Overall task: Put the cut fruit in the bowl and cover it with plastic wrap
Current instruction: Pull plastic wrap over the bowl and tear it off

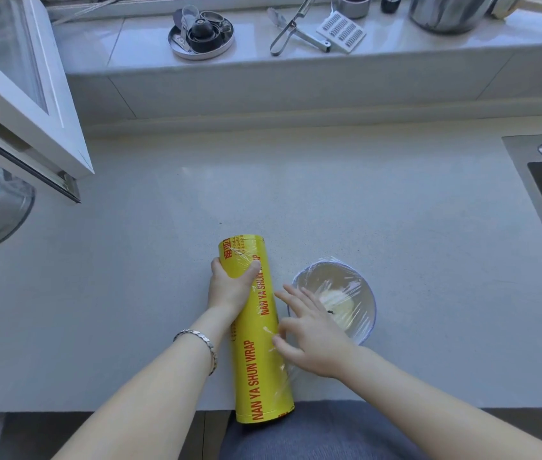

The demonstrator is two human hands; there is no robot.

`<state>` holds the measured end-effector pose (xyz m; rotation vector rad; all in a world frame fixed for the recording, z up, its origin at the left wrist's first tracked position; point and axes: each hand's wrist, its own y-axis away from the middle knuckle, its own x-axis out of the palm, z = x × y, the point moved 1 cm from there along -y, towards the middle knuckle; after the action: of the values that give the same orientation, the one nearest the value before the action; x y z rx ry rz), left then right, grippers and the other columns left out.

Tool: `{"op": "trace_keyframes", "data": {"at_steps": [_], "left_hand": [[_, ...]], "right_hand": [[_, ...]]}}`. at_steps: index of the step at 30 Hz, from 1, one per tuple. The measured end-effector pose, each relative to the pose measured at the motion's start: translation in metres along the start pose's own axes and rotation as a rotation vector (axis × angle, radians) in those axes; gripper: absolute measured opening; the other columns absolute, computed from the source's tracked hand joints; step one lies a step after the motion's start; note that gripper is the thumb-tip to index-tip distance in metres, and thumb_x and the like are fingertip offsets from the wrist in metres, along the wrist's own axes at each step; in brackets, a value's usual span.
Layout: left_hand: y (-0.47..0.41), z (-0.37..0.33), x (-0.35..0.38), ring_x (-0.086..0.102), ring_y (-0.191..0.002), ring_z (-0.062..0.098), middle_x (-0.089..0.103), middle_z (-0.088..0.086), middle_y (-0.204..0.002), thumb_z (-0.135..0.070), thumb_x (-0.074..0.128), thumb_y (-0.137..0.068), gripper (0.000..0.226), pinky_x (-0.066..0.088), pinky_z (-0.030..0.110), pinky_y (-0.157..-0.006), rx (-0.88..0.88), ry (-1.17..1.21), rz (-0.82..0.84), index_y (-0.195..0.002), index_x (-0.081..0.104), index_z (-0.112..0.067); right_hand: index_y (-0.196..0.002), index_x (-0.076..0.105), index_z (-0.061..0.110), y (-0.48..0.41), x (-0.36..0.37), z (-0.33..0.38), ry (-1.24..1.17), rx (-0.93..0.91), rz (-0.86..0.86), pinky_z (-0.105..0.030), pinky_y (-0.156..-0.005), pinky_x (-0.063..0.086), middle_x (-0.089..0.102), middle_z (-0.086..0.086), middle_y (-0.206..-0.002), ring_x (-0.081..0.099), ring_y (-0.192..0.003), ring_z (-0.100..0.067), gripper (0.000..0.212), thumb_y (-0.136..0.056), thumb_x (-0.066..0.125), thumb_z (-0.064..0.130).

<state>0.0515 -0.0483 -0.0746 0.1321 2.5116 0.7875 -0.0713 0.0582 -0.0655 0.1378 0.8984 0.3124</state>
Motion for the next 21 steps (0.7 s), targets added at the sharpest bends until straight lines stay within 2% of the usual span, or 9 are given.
{"op": "trace_keyframes", "data": {"at_steps": [2, 5, 8, 10, 11, 14, 16, 19, 21], "left_hand": [[0.0, 0.0, 0.0, 0.057, -0.106, 0.028, 0.057, 0.012, -0.124, -0.038, 0.066, -0.08, 0.067, 0.042, 0.032, -0.085, -0.003, 0.003, -0.012, -0.132, 0.032, -0.013], [0.0, -0.001, 0.001, 0.057, -0.107, 0.029, 0.057, 0.012, -0.124, -0.039, 0.067, -0.079, 0.067, 0.043, 0.032, -0.083, -0.007, -0.002, -0.015, -0.13, 0.032, -0.013], [0.0, -0.002, 0.003, 0.057, -0.106, 0.029, 0.058, 0.012, -0.123, -0.039, 0.067, -0.079, 0.066, 0.041, 0.03, -0.081, -0.005, -0.014, -0.021, -0.129, 0.033, -0.013], [0.0, -0.001, 0.002, 0.057, -0.105, 0.028, 0.057, 0.012, -0.124, -0.039, 0.067, -0.079, 0.067, 0.041, 0.031, -0.081, 0.004, -0.013, -0.021, -0.13, 0.032, -0.013], [0.0, 0.0, 0.002, 0.057, -0.103, 0.028, 0.057, 0.012, -0.124, -0.039, 0.067, -0.079, 0.067, 0.041, 0.031, -0.081, 0.006, -0.009, -0.015, -0.131, 0.032, -0.013], [-0.001, 0.002, 0.0, 0.053, -0.094, 0.022, 0.056, 0.011, -0.125, -0.039, 0.065, -0.08, 0.068, 0.042, 0.031, -0.08, 0.014, 0.003, 0.009, -0.133, 0.03, -0.014], [-0.001, 0.002, 0.0, 0.052, -0.093, 0.022, 0.055, 0.012, -0.125, -0.04, 0.065, -0.08, 0.069, 0.043, 0.032, -0.08, 0.016, 0.006, 0.015, -0.133, 0.029, -0.015], [-0.002, 0.003, 0.001, 0.054, -0.096, 0.024, 0.056, 0.012, -0.125, -0.04, 0.066, -0.08, 0.07, 0.042, 0.032, -0.081, 0.017, 0.013, 0.006, -0.133, 0.029, -0.014], [-0.002, 0.004, 0.001, 0.055, -0.098, 0.025, 0.056, 0.012, -0.125, -0.04, 0.066, -0.08, 0.07, 0.042, 0.031, -0.081, 0.019, 0.008, 0.001, -0.133, 0.03, -0.013]], "right_hand": [[-0.077, 0.068, 0.011, -0.004, 0.0, 0.003, 0.01, -0.024, 0.021, -0.025, -0.112, -0.016, 0.024, -0.008, -0.154, 0.007, -0.145, -0.019, 0.055, -0.073, 0.034, 0.054], [-0.065, 0.068, 0.008, -0.009, -0.001, 0.008, 0.053, -0.005, 0.049, -0.029, -0.113, -0.01, 0.031, -0.013, -0.15, 0.017, -0.144, -0.019, 0.041, -0.072, 0.044, 0.041], [-0.044, 0.064, 0.017, -0.009, 0.008, 0.014, 0.126, 0.049, -0.057, -0.045, -0.111, 0.021, 0.063, -0.017, -0.122, 0.054, -0.122, -0.024, 0.033, -0.06, 0.041, 0.035], [-0.035, 0.06, 0.021, -0.011, 0.011, 0.013, 0.173, 0.024, -0.132, -0.052, -0.093, 0.047, 0.073, -0.011, -0.103, 0.067, -0.103, -0.021, 0.029, -0.054, 0.041, 0.034], [-0.035, 0.059, 0.021, -0.012, 0.013, 0.01, 0.163, 0.017, -0.14, -0.052, -0.086, 0.052, 0.074, -0.009, -0.1, 0.068, -0.1, -0.021, 0.025, -0.053, 0.045, 0.03], [-0.036, 0.056, 0.019, -0.014, 0.012, -0.003, 0.144, -0.025, -0.199, -0.054, -0.096, 0.042, 0.074, -0.006, -0.1, 0.066, -0.105, -0.023, 0.018, -0.054, 0.052, 0.021], [-0.041, 0.057, 0.021, -0.011, 0.009, -0.007, 0.192, -0.022, -0.229, -0.045, -0.109, 0.036, 0.075, -0.001, -0.1, 0.062, -0.112, -0.025, 0.022, -0.06, 0.047, 0.026], [-0.068, 0.062, 0.023, -0.001, 0.012, -0.008, 0.247, 0.015, -0.238, -0.04, -0.111, 0.016, 0.07, 0.0, -0.105, 0.054, -0.119, -0.024, 0.02, -0.06, 0.046, 0.033], [-0.072, 0.061, 0.025, 0.005, 0.017, -0.007, 0.228, -0.022, -0.235, -0.039, -0.111, 0.011, 0.067, -0.004, -0.109, 0.043, -0.121, -0.023, 0.018, -0.063, 0.046, 0.029]]}}
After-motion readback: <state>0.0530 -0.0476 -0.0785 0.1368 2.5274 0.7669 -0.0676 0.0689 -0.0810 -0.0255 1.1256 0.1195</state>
